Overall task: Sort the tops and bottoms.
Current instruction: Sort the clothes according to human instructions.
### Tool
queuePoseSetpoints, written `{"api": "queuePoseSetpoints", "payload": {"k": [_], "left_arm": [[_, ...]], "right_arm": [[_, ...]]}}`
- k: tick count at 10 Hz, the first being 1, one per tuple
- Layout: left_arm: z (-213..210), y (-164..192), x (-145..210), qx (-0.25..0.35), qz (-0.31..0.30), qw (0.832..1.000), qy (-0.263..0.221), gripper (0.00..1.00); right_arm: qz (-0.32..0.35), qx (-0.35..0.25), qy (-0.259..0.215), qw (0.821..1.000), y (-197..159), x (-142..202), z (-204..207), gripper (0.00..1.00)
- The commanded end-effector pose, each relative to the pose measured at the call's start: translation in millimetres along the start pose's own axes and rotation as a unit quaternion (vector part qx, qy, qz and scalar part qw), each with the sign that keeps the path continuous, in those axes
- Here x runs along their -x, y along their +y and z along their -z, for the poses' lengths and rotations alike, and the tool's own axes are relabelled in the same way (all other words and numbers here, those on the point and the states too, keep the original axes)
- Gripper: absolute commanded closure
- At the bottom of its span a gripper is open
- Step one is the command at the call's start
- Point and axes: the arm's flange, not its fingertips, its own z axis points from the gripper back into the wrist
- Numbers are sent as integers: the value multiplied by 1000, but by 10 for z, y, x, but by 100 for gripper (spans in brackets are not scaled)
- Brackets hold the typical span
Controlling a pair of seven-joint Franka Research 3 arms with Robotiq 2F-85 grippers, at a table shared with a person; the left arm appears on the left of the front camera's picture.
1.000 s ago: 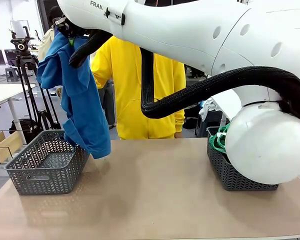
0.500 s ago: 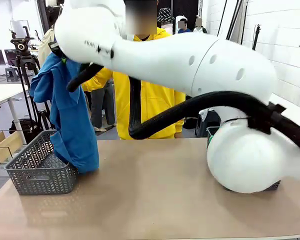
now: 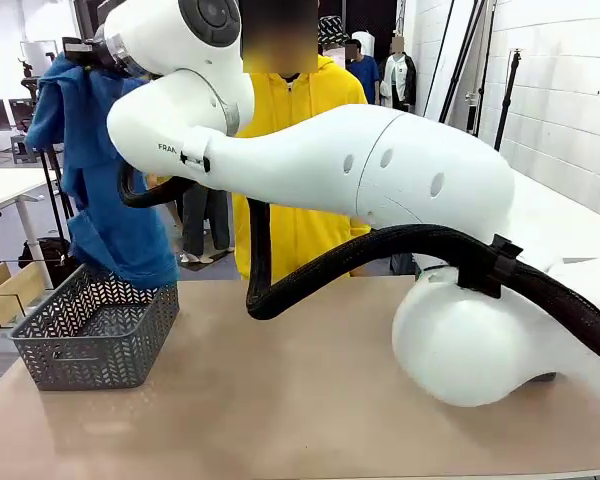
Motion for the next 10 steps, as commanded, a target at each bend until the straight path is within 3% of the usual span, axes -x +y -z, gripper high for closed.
{"api": "queuePoseSetpoints", "payload": {"k": [1, 2, 4, 8, 10], "left_arm": [[-20, 24, -14, -9, 4, 1000, -1, 0], [-20, 24, -14, -9, 4, 1000, -1, 0], [-20, 24, -14, -9, 4, 1000, -1, 0], [-20, 24, -14, -9, 4, 1000, -1, 0], [-20, 24, -14, -9, 4, 1000, -1, 0]], "right_arm": [[4, -27, -22, 999, 635, -1095, 2001, 100], [7, -63, 73, 995, 748, -534, 2438, 100], [2, -64, 85, 994, 739, -466, 2458, 100], [20, -66, 208, 976, 562, 401, 2547, 100], [2, -52, 296, 954, 497, 776, 2551, 100]]}}
